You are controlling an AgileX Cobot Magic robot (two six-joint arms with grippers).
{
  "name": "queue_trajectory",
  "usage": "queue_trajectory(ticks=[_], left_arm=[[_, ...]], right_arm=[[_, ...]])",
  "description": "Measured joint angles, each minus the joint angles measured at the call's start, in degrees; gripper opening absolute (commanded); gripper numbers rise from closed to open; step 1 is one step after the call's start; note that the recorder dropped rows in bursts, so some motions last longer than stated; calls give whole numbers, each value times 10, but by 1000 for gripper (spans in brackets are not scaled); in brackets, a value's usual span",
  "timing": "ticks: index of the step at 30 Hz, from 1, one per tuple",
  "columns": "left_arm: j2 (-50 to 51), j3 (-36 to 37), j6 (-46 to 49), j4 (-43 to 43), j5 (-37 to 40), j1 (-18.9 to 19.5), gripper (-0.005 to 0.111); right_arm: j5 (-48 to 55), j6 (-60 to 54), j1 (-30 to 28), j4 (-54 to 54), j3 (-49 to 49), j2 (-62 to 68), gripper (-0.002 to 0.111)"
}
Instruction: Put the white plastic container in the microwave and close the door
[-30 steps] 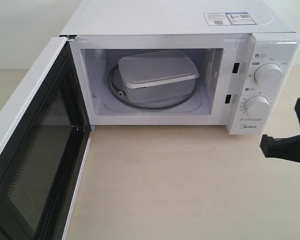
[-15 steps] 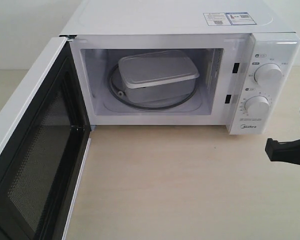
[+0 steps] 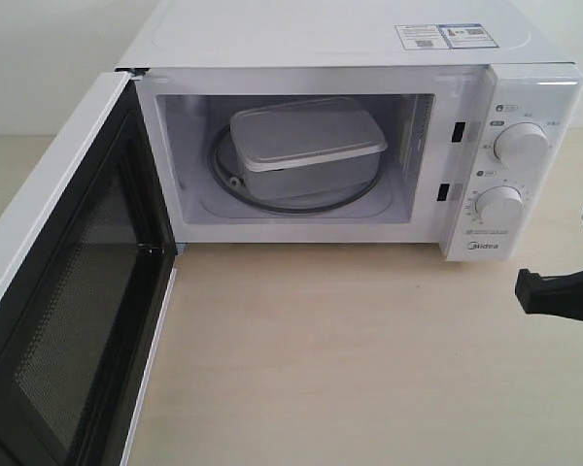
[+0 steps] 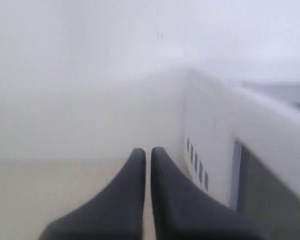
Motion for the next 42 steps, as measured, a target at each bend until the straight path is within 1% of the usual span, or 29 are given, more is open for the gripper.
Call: queue_trajectory(ticks=[3, 5, 6, 9, 11, 15, 20, 23, 28, 42], left_arm=[[0, 0, 0, 0, -116, 0, 4], [0, 0, 0, 0, -180, 0, 4], [0, -2, 0, 0, -196, 0, 4], [0, -28, 0, 0, -208, 0, 4], [-2, -62, 4, 0, -203, 0, 4], [6, -143, 21, 0, -159, 0, 4], [81, -244, 28, 0, -61, 0, 4], [126, -285, 29, 0, -1, 0, 4], [161, -296, 29, 0, 11, 0, 4], [163, -296, 29, 0, -3, 0, 4]], right_arm=[[0, 0, 0, 0, 0, 0, 0], [0, 0, 0, 0, 0, 0, 0], [0, 0, 0, 0, 0, 0, 0], [0, 0, 0, 0, 0, 0, 0], [0, 0, 0, 0, 0, 0, 0], [0, 0, 0, 0, 0, 0, 0], [0, 0, 0, 0, 0, 0, 0], [0, 0, 0, 0, 0, 0, 0], [0, 0, 0, 0, 0, 0, 0], [-7, 0, 0, 0, 0, 0, 0]])
